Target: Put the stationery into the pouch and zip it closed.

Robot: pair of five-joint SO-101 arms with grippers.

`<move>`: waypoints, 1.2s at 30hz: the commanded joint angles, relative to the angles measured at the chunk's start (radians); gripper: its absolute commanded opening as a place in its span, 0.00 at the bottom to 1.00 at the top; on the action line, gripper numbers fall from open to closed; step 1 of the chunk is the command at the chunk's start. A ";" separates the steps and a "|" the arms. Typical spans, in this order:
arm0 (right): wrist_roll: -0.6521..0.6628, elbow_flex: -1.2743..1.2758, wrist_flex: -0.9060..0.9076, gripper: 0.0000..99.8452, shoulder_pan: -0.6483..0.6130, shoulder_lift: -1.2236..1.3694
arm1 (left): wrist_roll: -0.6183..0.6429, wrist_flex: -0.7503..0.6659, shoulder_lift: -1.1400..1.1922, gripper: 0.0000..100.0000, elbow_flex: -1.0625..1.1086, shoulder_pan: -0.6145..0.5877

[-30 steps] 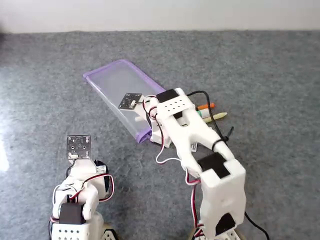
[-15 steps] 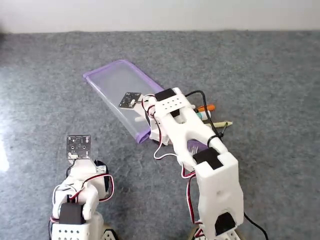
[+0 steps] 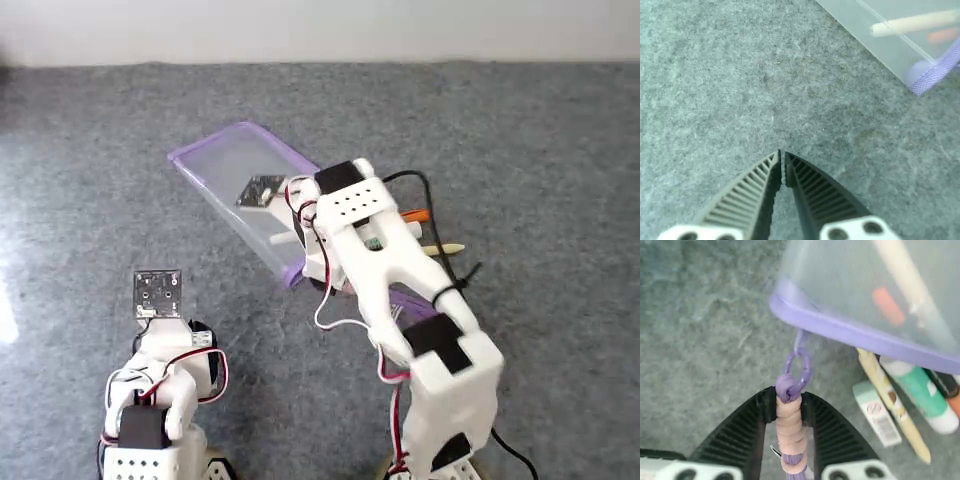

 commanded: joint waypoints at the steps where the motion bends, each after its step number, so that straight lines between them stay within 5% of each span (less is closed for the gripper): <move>1: -0.054 -0.028 0.067 0.01 -0.007 -0.148 | -0.011 -0.015 -0.011 0.02 -0.008 0.000; 11: -0.242 -0.023 0.163 0.01 -0.110 -0.334 | -0.011 -0.015 -0.011 0.02 -0.008 0.000; 22: -0.262 -0.028 0.205 0.01 -0.259 -0.446 | -0.011 -0.015 -0.011 0.02 -0.008 0.000; 36: -0.371 -0.028 0.205 0.01 -0.266 -0.549 | -0.011 -0.015 -0.011 0.02 -0.008 0.098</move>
